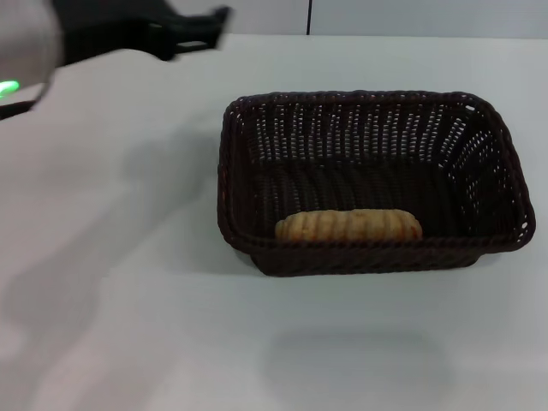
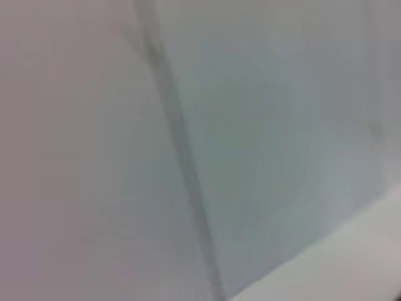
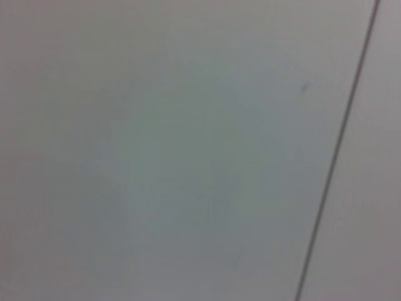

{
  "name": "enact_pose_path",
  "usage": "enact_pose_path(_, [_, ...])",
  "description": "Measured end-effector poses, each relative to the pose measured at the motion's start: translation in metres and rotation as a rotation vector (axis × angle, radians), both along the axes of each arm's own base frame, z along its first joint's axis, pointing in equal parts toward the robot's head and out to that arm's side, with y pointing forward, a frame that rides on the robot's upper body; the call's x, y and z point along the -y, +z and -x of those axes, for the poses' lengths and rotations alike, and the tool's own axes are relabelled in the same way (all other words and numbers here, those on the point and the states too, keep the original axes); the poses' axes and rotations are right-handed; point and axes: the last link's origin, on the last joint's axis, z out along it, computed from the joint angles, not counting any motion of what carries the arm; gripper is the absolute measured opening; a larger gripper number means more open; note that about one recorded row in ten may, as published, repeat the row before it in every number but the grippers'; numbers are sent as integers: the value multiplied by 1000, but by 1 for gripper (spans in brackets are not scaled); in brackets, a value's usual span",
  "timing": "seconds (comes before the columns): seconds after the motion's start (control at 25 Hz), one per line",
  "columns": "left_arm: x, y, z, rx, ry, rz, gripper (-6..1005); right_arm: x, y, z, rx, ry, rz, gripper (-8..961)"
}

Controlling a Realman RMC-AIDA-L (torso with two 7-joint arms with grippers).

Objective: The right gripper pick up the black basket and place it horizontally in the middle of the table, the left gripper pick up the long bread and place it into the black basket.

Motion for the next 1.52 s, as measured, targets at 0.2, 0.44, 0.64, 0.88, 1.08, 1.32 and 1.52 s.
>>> enact_pose_path(0.2, [9, 33, 48, 83, 160, -106, 859, -3, -13, 13, -4, 70, 4, 454])
enact_pose_path(0.44, [29, 72, 87, 101, 219, -360, 858, 5, -28, 22, 0, 204, -69, 454])
enact_pose_path(0.64, [36, 83, 90, 116, 189, -442, 858, 17, -30, 21, 14, 228, -94, 454])
enact_pose_path(0.88, [21, 54, 60, 114, 61, -389, 858, 48, -18, 13, 23, 203, -158, 454])
enact_pose_path(1.08, [13, 27, 38, 70, -57, -373, 857, 79, -6, 8, 28, 201, -245, 454])
enact_pose_path(1.32, [7, 6, 28, 62, -102, -340, 859, 88, -10, 15, 33, 239, -266, 454])
enact_pose_path(1.52, [9, 3, 32, 69, -88, -334, 861, 86, -16, 24, 46, 275, -261, 454])
